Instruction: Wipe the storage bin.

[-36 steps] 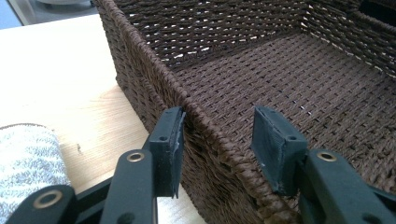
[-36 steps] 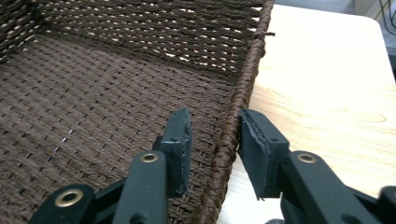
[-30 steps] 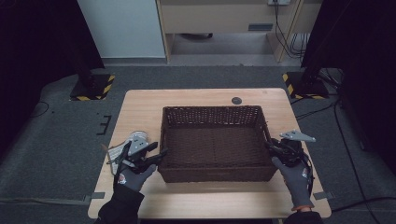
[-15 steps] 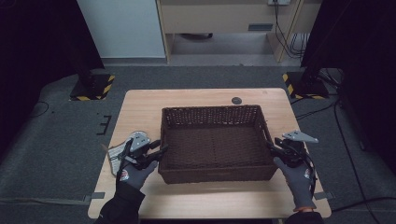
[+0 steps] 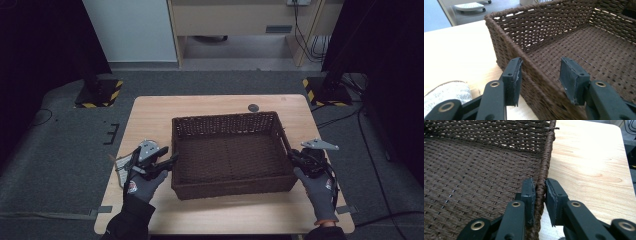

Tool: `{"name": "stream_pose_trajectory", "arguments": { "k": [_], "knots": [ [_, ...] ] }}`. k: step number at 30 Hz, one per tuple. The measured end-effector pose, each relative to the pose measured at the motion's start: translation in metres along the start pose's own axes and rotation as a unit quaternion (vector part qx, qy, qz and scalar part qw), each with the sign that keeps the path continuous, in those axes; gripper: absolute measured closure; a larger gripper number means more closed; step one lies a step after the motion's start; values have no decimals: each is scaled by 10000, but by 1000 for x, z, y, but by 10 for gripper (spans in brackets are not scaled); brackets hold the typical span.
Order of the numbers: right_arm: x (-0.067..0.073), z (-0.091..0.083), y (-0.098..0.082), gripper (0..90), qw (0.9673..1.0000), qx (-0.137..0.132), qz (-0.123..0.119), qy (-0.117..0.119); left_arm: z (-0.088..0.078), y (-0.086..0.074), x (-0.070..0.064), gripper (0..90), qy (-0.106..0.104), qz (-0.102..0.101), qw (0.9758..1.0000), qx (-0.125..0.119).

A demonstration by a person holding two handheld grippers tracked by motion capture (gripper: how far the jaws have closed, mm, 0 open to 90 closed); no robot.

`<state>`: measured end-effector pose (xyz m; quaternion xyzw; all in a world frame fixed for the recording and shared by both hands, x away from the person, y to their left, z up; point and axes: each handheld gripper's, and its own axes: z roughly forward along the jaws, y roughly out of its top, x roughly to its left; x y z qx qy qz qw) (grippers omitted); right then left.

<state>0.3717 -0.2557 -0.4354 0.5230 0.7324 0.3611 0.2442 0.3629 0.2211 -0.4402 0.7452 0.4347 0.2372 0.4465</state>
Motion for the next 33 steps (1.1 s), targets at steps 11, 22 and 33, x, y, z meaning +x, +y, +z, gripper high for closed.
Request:
{"name": "stream_pose_trajectory", "arguments": {
  "k": [11, 22, 33],
  "knots": [
    [-2, 1, 0, 665, 9999, -154, 9, -61, 9, -3, -3, 564, -85, -13, 9998, 159],
    [-3, -1, -8, 769, 9999, 74, 27, -143, -3, -8, -18, 540, -55, 93, 9999, 130],
    [-11, 12, -1, 783, 9997, -17, 15, -235, 11, -3, 5, 445, -32, -306, 9995, -120]
  ]
}}
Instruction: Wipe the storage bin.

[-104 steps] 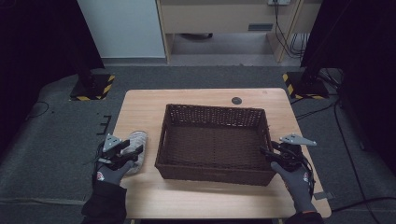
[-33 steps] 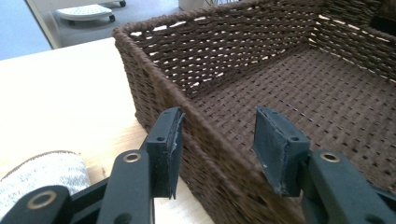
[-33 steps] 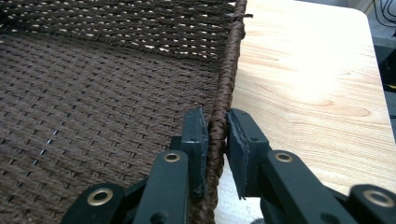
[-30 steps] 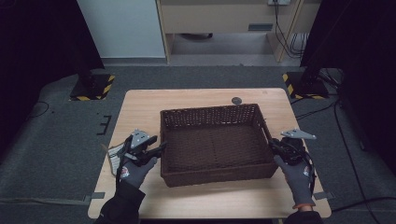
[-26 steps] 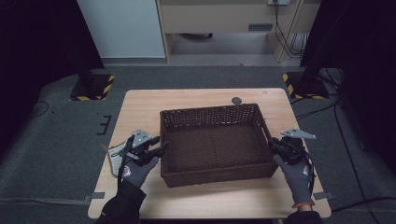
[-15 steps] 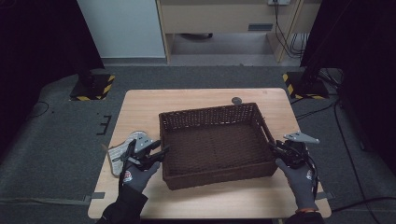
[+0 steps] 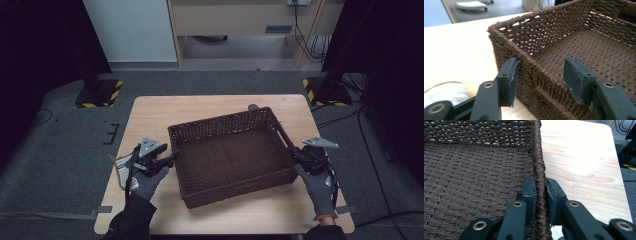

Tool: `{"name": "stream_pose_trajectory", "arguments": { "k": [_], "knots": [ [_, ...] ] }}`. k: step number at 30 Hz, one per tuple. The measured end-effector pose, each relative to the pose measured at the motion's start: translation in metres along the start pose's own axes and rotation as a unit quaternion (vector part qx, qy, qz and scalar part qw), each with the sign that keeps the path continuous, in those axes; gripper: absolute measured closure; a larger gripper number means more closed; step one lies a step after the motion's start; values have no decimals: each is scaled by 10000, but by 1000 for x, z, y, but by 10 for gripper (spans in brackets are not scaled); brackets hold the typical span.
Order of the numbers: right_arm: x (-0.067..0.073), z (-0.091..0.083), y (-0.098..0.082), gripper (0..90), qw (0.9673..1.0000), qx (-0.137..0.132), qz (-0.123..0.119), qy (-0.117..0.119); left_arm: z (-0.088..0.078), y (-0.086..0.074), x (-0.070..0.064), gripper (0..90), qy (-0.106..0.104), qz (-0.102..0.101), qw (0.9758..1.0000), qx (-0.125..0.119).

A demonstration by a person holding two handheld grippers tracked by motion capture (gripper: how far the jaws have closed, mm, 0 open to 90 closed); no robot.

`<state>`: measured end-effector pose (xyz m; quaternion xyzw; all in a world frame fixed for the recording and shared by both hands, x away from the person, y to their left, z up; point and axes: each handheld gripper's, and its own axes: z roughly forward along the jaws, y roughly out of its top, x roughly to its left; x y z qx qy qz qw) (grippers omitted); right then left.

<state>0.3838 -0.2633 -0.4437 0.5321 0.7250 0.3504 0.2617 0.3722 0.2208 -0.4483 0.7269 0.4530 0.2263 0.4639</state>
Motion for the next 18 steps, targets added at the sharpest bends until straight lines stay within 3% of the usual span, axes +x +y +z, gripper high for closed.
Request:
{"name": "stream_pose_trajectory", "arguments": {
  "k": [3, 8, 11, 15, 18],
  "knots": [
    [0, -1, 0, 724, 10000, -52, 4, -36, 0, 1, -4, 514, -73, 100, 9999, 69],
    [-1, -12, -1, 639, 9997, -219, 38, -56, -3, 1, -9, 532, -11, 187, 9997, 161],
    [-2, -14, -4, 655, 9998, -170, 72, -75, -5, 0, -14, 534, 65, 235, 9996, 170],
    [-2, -10, -5, 773, 10000, -8, 78, -48, -7, 0, -17, 530, 97, 340, 9992, 167],
    [-1, -6, -2, 777, 9999, -3, 15, -158, -6, 1, -15, 489, 43, 308, 9995, 96]
  ]
}}
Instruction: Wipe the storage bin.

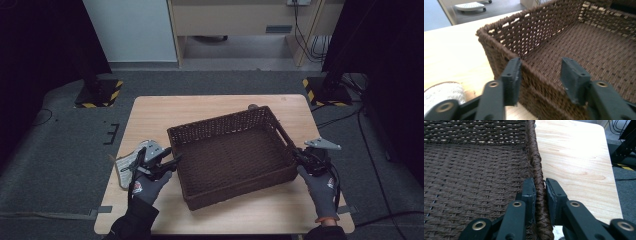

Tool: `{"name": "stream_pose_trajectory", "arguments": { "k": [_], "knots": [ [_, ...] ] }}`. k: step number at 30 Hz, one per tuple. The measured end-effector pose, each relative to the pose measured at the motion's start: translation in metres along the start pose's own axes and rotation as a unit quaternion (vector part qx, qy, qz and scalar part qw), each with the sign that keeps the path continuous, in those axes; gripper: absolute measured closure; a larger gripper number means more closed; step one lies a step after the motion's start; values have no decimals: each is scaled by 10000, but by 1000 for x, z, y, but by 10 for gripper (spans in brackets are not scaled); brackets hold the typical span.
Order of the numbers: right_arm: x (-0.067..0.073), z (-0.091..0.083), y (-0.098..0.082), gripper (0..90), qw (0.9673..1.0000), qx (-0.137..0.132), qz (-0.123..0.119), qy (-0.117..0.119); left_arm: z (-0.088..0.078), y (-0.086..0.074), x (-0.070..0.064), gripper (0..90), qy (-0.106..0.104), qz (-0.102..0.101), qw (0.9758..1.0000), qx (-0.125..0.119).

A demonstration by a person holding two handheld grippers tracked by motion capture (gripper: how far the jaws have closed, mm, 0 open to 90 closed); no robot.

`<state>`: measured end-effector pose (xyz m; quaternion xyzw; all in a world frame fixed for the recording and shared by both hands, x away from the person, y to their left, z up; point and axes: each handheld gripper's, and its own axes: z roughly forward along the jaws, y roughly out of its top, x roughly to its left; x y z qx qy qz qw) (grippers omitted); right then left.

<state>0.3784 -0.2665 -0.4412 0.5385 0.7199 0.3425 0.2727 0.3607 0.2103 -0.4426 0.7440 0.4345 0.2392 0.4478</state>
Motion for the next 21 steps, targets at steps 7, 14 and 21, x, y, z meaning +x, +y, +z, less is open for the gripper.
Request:
{"name": "stream_pose_trajectory", "arguments": {
  "k": [7, 14, 21],
  "knots": [
    [-6, 9, 3, 757, 9999, -69, 36, -63, 6, 11, 27, 409, 294, -40, 9994, -160],
    [-7, 7, 2, 675, 9998, -171, 75, -59, 33, 20, 48, 401, 316, -86, 9993, -163],
    [-5, 0, 5, 581, 9992, -399, 32, 22, 58, 23, 60, 422, 131, -67, 9998, 93]
  ]
}}
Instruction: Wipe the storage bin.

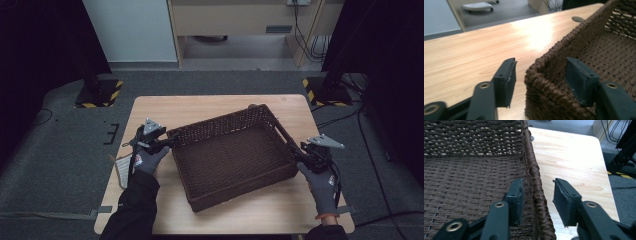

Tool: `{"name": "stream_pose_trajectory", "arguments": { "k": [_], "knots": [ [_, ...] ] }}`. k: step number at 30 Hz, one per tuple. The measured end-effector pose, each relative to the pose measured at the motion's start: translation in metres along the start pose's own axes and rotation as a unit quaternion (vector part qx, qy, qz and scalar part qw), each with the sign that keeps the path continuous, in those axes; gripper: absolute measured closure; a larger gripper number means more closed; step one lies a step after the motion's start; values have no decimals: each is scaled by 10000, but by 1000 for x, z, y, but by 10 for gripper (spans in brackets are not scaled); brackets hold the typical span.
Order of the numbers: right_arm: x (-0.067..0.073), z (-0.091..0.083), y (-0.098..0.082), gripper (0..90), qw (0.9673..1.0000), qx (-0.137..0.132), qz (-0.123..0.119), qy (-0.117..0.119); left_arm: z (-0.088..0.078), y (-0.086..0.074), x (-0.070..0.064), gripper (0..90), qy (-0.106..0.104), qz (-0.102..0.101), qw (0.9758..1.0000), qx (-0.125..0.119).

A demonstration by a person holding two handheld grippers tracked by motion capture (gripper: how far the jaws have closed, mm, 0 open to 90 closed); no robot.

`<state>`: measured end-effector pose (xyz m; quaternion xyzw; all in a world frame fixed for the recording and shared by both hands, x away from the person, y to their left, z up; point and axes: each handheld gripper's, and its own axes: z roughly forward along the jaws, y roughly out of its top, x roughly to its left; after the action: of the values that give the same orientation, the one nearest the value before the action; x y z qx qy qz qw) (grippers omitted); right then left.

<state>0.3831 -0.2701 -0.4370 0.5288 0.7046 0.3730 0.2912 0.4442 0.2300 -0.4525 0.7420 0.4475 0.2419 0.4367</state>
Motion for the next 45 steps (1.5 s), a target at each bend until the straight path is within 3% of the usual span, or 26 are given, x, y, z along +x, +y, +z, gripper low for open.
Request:
{"name": "stream_pose_trajectory", "arguments": {
  "k": [2, 3, 6, 10, 15, 20, 25, 27, 38, 43, 45],
  "knots": [
    [1, -2, 1, 552, 10000, -45, 1, 40, 1, -1, -5, 477, -20, 114, 9999, 95],
    [1, -3, 1, 534, 10000, -74, 20, 31, 0, -2, -6, 464, 22, 126, 9999, 90],
    [2, -6, 3, 484, 9998, -192, 14, 32, -8, -7, -8, 466, -36, 37, 10000, 77],
    [4, -10, 6, 433, 9996, -264, 28, 61, -23, -16, -17, 455, 62, -86, 9999, 58],
    [6, -12, 6, 390, 9995, -300, 76, 62, -38, -22, -25, 442, 120, -73, 9998, 158],
    [8, -14, 6, 384, 9995, -282, 84, 89, -33, -18, -14, 460, 53, -245, 9997, -42],
    [9, -15, 5, 381, 9996, -249, 121, 109, -28, -15, -6, 558, -256, -466, 9986, -81],
    [10, -17, 4, 382, 9996, -217, 119, 127, -30, -16, -9, 635, -235, -338, 9992, -5],
    [21, -21, 1, 382, 9991, -151, 203, 350, -55, -30, -30, 635, -285, -132, 9995, 3],
    [26, -16, -1, 384, 9991, -46, 191, 388, -56, -29, -29, 656, -256, 65, 9996, -101],
    [27, -13, -2, 387, 9989, -10, 206, 416, -56, -29, -25, 658, -278, 48, 9994, -198]
  ]
}}
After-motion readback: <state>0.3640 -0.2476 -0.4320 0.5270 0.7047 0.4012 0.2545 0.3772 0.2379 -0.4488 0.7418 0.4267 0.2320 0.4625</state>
